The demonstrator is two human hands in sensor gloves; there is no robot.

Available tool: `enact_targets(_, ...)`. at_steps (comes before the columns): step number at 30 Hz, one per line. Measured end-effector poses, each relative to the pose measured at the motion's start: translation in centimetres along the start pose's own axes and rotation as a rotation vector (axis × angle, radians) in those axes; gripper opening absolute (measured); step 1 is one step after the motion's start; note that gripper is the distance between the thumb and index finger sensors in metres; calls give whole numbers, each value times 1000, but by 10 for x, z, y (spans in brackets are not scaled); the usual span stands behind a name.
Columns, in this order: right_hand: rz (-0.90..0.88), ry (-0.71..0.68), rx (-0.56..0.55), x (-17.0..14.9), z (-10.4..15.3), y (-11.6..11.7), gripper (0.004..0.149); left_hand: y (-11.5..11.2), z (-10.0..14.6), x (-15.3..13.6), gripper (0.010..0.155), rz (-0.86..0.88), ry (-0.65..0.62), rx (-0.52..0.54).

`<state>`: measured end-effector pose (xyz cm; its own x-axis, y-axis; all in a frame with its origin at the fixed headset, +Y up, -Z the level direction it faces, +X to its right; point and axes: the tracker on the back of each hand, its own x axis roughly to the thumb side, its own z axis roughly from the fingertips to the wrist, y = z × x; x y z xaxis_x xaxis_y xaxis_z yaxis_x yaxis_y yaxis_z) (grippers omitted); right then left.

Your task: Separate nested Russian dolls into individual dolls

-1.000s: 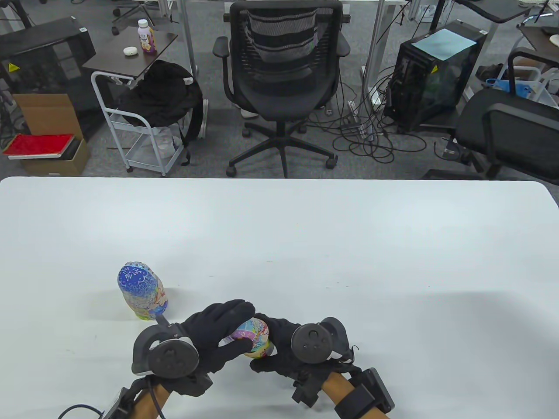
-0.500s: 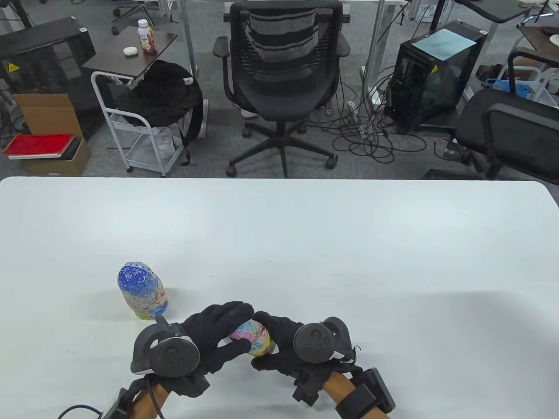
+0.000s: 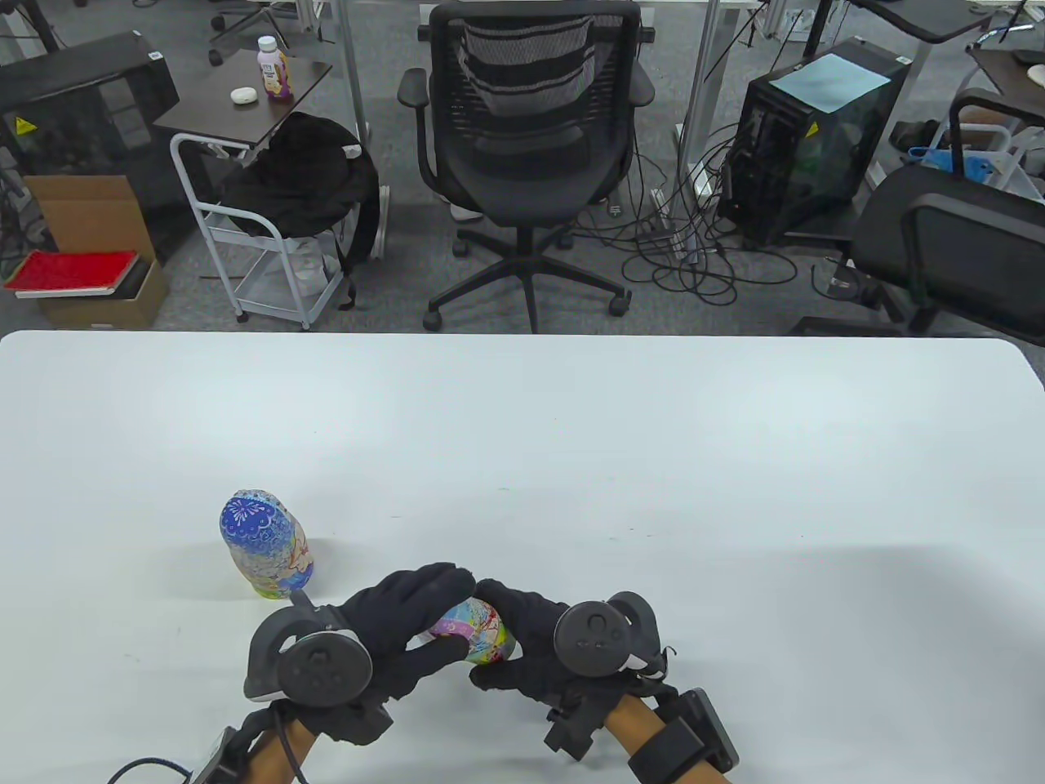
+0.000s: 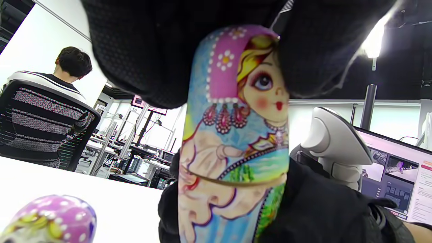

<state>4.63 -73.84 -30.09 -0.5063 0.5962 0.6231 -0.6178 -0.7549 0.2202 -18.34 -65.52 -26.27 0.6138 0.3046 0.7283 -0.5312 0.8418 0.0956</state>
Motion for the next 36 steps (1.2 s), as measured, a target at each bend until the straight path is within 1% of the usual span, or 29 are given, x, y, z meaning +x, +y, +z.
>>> enact_targets(3,-48,3,3,-1,0,-1,92,-1,0,0,66,50,0,8)
enact_targets(8,-80,3,2,-3,0,-2,92,0,-1,0,66,57,-7,10)
enact_targets(14,-122,2,6,-3,-1,-2,92,6,1,0,65,71,-12,22)
enact_targets(20,-139,3,22,-5,-1,-2,92,4,0,-5,65,121,-3,-8)
enact_targets(26,-130,4,38,-4,-2,-2,91,1,-2,2,65,69,-24,-24)
enact_targets(30,-140,3,42,-4,-2,-4,91,0,-2,0,64,121,-16,-31)
enact_targets(36,-162,-6,83,-3,-3,-4,91,-2,-3,0,64,166,-25,-59)
